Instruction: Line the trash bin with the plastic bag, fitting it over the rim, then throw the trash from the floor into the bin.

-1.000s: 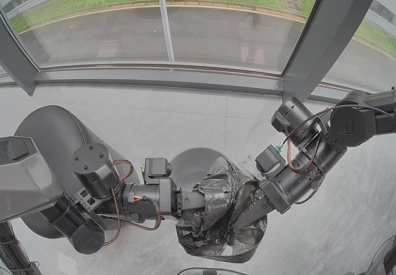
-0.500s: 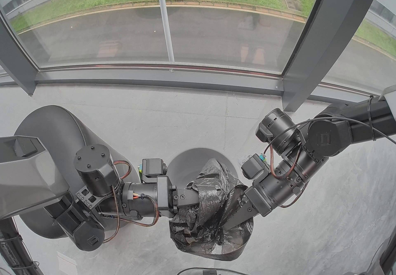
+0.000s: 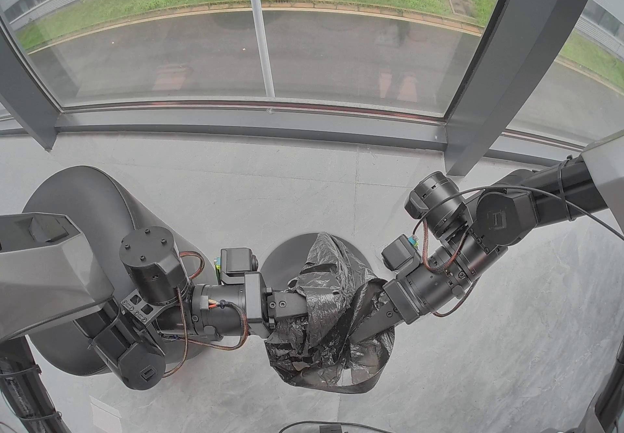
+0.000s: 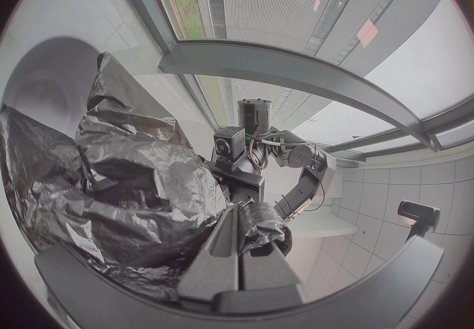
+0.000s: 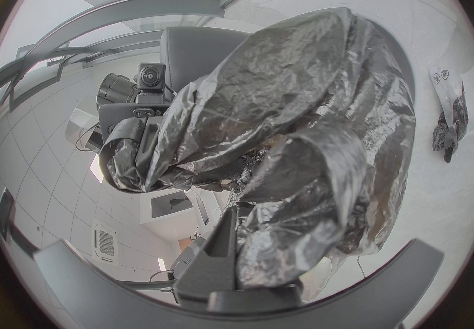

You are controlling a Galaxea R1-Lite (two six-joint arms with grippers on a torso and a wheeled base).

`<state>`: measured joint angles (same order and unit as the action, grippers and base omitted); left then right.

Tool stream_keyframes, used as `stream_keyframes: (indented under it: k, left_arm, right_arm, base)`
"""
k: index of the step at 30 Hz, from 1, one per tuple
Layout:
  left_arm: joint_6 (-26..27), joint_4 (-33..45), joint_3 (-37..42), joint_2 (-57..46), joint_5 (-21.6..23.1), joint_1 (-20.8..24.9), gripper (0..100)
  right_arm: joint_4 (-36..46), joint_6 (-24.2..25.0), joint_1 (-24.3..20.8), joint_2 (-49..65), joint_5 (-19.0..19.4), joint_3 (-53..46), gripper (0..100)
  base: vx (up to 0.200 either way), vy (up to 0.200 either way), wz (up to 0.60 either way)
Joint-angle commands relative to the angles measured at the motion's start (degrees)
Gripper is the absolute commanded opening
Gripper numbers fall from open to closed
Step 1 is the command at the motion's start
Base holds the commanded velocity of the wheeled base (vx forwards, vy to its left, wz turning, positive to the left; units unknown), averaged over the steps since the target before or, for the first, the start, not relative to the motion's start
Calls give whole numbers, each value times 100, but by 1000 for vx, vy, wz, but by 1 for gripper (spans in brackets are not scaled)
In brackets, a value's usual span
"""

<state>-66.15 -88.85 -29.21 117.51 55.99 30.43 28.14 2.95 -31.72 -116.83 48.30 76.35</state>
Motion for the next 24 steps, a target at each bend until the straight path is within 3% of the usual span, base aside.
stream_keyframes:
  k: [1,11,15,17,24]
  left_arm:
    - [-4,-1,-59,194,-1,-90,0]
    - [-4,-1,-322,475,-27,-257,0]
    - [-4,-1,-709,704,-589,-485,0]
    - [-12,-1,-929,862,-932,-652,0]
    - [-30,-1,-1201,985,-967,-1171,0]
  right_arm:
    - [-19,4,52,-129,13,12,0]
    - [-265,4,324,-322,22,12,0]
    - [-678,30,439,-349,30,-59,0]
    - [-915,127,439,-393,22,-68,0]
    - [-1961,821,465,-445,-22,-6,0]
  base:
    - [0,0,0]
    - [0,0,0]
    - [0,0,0]
    - [0,0,0]
    - [0,0,0]
